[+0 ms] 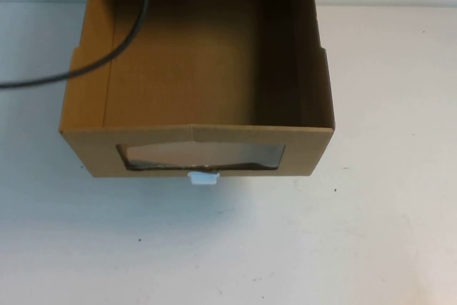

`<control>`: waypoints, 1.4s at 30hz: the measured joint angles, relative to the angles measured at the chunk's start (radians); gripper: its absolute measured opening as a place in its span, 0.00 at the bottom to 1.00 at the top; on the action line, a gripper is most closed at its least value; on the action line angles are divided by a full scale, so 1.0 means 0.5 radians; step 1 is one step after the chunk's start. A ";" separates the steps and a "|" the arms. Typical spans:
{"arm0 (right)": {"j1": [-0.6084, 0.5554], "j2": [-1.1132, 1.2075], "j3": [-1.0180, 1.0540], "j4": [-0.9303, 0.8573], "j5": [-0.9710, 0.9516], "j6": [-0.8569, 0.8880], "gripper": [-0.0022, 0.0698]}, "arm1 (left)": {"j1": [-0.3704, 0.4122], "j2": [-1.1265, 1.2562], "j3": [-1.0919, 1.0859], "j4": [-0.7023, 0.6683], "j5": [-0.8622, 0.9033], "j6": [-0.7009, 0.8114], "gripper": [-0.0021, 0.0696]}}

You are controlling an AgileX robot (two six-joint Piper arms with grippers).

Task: Close the shoe box
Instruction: Press the shoe box with left arm, then close the shoe box with your right arm

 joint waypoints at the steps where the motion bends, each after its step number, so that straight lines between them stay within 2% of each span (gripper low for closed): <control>1: 0.000 0.000 0.000 0.000 0.000 0.000 0.01 | 0.000 0.133 -0.174 -0.030 0.083 0.022 0.02; 10: 0.000 0.000 0.000 0.000 0.000 0.000 0.01 | 0.000 1.138 -1.526 -0.092 0.629 -0.061 0.02; 15: 0.000 0.000 0.000 0.000 0.000 0.000 0.01 | 0.000 1.539 -2.015 -0.084 0.741 -0.167 0.02; 34: 0.000 0.000 0.000 0.015 -0.033 0.000 0.01 | 0.000 1.657 -2.104 -0.026 0.753 -0.178 0.02; 42: 0.000 0.000 0.000 0.562 -0.446 0.000 0.01 | 0.000 1.658 -2.104 -0.031 0.753 -0.178 0.02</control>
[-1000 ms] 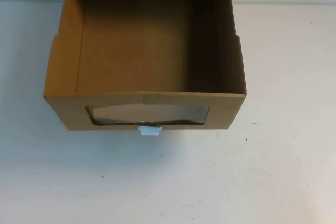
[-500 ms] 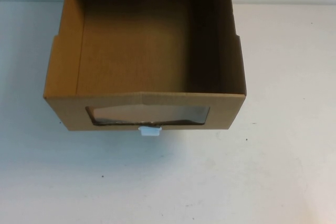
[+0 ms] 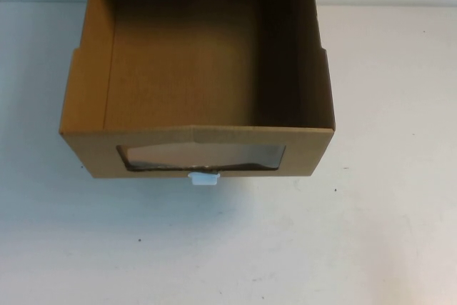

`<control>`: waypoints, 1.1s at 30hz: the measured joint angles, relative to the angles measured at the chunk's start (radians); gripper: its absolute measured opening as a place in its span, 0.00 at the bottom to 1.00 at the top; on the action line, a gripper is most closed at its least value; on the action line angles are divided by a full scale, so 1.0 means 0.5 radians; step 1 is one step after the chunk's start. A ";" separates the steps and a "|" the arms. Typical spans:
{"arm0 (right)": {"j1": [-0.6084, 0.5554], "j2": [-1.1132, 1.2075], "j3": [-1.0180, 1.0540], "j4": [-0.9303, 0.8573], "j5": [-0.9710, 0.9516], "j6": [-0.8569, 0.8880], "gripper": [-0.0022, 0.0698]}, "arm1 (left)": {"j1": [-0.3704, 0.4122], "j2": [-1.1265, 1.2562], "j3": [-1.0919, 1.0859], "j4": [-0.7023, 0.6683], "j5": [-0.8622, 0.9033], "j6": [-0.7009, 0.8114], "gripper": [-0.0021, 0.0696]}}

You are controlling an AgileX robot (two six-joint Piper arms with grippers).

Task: Close the shoe box
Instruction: Close the shoe box with your right arm

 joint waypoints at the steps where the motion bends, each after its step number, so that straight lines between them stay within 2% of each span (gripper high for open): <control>1: 0.000 0.000 0.000 0.039 -0.057 0.000 0.01 | 0.000 0.000 0.000 -0.005 0.000 0.000 0.02; 9: 0.000 0.000 0.000 0.336 -0.274 0.031 0.01 | 0.000 0.000 0.000 -0.034 0.004 0.000 0.02; 12: 0.000 0.000 -0.055 0.433 0.004 0.031 0.01 | 0.000 0.000 0.000 -0.042 0.007 0.000 0.02; 15: 0.000 0.093 -0.282 0.448 0.364 0.031 0.01 | 0.000 0.003 0.000 -0.042 0.007 0.000 0.02; 18: 0.000 0.368 -0.590 0.404 0.749 -0.005 0.01 | 0.000 0.003 0.000 -0.042 0.007 0.000 0.02; 22: 0.000 0.862 -1.011 0.385 1.232 -0.271 0.01 | 0.000 0.003 0.000 -0.042 0.007 0.000 0.02; 29: 0.032 1.540 -1.521 0.459 1.526 -0.675 0.01 | 0.000 0.003 0.000 -0.042 0.007 0.000 0.02; 33: 0.270 1.873 -1.710 0.478 1.511 -0.719 0.01 | 0.000 0.003 0.000 -0.046 0.007 0.000 0.02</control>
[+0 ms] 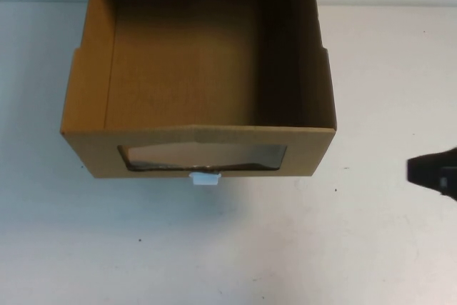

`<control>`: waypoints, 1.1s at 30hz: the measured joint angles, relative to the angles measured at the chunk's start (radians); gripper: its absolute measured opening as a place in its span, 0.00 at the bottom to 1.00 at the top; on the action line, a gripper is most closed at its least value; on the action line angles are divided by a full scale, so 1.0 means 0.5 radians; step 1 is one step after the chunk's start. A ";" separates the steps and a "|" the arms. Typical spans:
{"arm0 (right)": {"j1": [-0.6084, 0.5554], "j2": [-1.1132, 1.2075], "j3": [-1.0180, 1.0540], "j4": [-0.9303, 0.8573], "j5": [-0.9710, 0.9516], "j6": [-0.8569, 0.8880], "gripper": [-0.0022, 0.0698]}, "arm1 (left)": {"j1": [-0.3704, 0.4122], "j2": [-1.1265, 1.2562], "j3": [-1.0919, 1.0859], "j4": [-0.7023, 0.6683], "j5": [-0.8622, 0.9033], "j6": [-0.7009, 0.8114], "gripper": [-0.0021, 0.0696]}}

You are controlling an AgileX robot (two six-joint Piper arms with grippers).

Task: Close the shoe box
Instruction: Close the shoe box with your right arm

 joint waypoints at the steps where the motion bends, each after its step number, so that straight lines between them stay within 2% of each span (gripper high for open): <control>1: 0.093 0.071 -0.041 -0.004 -0.023 0.000 0.01 | 0.000 0.000 0.000 0.000 0.000 0.000 0.02; 4: 0.434 0.238 -0.168 -0.085 -0.110 0.078 0.01 | 0.000 0.000 0.000 -0.005 0.000 0.000 0.02; 8: 0.910 0.390 -0.323 -0.380 -0.252 0.368 0.01 | 0.000 0.000 0.000 -0.005 0.000 0.000 0.02; 13: 1.332 0.562 -0.489 -0.684 -0.378 0.658 0.01 | 0.000 0.000 0.000 -0.008 0.000 0.000 0.02; 17: 1.420 0.747 -0.643 -0.739 -0.414 0.695 0.01 | 0.000 0.000 0.000 -0.012 0.000 0.000 0.02; 33: 1.429 1.334 -1.201 -0.794 -0.460 0.665 0.01 | 0.000 0.000 0.000 -0.016 0.000 0.000 0.02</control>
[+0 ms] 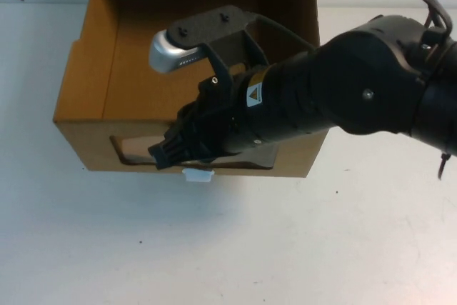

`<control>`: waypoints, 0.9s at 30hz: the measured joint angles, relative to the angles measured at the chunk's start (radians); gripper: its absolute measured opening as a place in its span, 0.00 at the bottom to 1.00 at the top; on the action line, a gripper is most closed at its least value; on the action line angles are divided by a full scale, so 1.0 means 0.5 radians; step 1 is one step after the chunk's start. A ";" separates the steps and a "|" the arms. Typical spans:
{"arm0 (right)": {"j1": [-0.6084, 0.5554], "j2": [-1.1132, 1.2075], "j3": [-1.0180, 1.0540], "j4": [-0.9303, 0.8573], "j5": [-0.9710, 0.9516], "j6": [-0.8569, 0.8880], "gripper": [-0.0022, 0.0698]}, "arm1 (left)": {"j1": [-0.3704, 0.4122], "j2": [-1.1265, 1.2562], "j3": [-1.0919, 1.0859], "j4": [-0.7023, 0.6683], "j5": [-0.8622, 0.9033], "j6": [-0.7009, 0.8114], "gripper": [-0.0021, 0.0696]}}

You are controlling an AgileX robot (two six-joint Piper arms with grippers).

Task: Close the shoe box
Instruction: Close the shoe box with your right arm

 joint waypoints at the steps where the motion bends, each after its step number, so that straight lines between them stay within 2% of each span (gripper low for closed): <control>1: 0.003 0.021 -0.023 -0.004 0.000 -0.001 0.01 | 0.000 0.000 0.000 0.000 0.000 0.000 0.02; 8: -0.033 0.119 -0.159 -0.015 -0.008 -0.004 0.01 | 0.000 0.001 0.000 -0.004 0.000 0.000 0.02; 27: -0.351 0.434 -0.617 0.000 -0.064 -0.087 0.01 | 0.000 0.004 0.000 -0.011 0.000 -0.004 0.02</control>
